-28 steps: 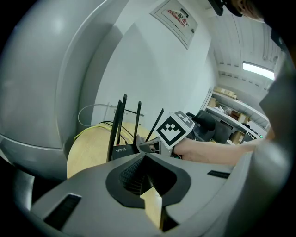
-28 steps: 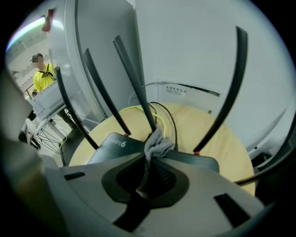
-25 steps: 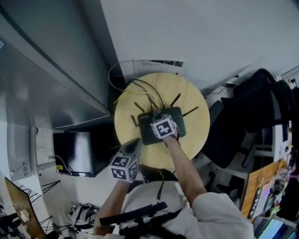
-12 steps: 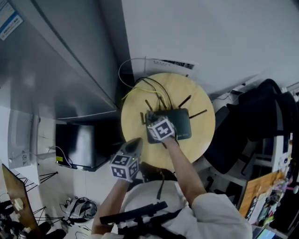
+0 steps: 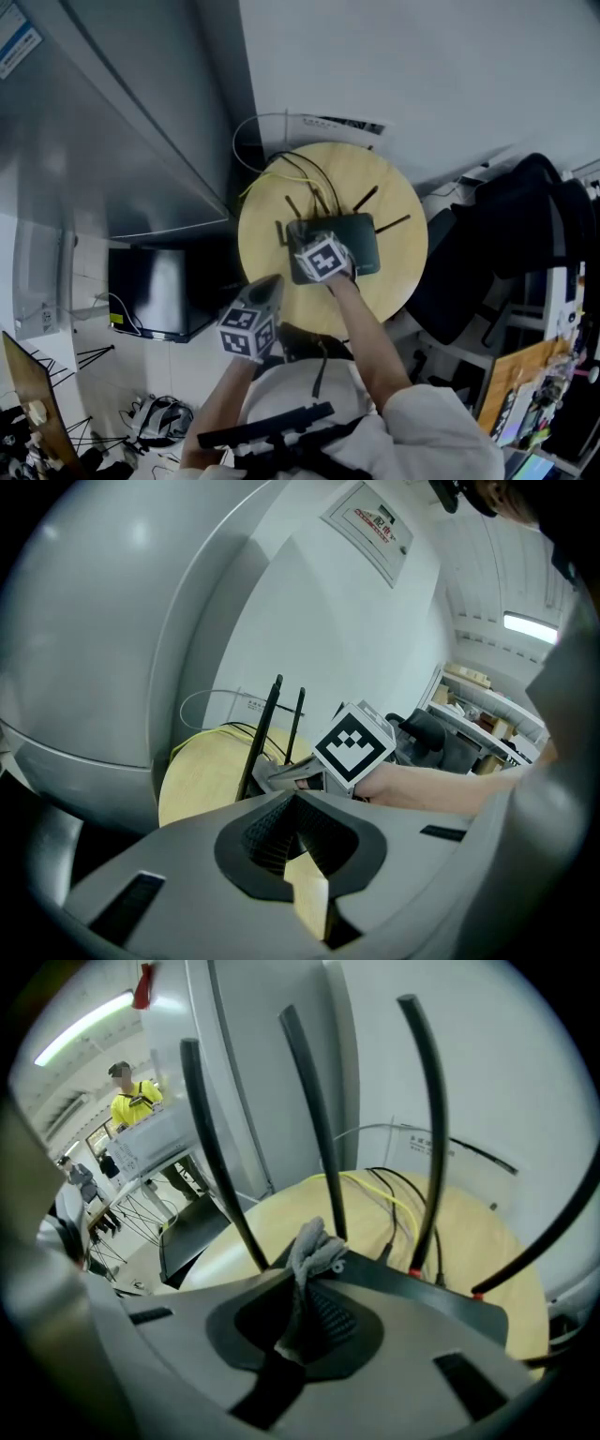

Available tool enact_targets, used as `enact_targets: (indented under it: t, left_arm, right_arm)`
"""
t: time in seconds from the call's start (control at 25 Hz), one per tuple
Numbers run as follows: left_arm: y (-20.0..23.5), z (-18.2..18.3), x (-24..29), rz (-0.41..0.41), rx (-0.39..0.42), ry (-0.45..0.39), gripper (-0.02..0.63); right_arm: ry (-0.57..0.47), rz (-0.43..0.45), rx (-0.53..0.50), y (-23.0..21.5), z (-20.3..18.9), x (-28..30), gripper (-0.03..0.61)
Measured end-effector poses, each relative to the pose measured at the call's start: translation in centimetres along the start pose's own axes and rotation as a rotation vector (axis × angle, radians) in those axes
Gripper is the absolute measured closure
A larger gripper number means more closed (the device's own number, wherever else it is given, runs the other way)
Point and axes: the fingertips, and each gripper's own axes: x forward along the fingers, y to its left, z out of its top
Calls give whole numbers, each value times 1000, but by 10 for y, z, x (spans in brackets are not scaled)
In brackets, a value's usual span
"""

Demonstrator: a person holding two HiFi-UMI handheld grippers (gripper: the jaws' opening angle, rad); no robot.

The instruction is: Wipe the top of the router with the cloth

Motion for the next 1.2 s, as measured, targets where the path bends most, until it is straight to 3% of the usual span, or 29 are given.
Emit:
enact_targets:
  t: [0.32, 0.84, 1.2]
  left_arm:
    - [-22, 0, 15, -47, 29, 17, 624]
    - [-36, 0, 31, -87, 52, 40, 624]
    - [-41, -1, 32, -97, 66, 50, 624]
  right_arm:
    - [24, -151, 29, -57, -37, -31, 545]
    - [54, -278, 129, -123, -93, -72, 545]
    - [102, -366, 84, -147, -123, -101, 545]
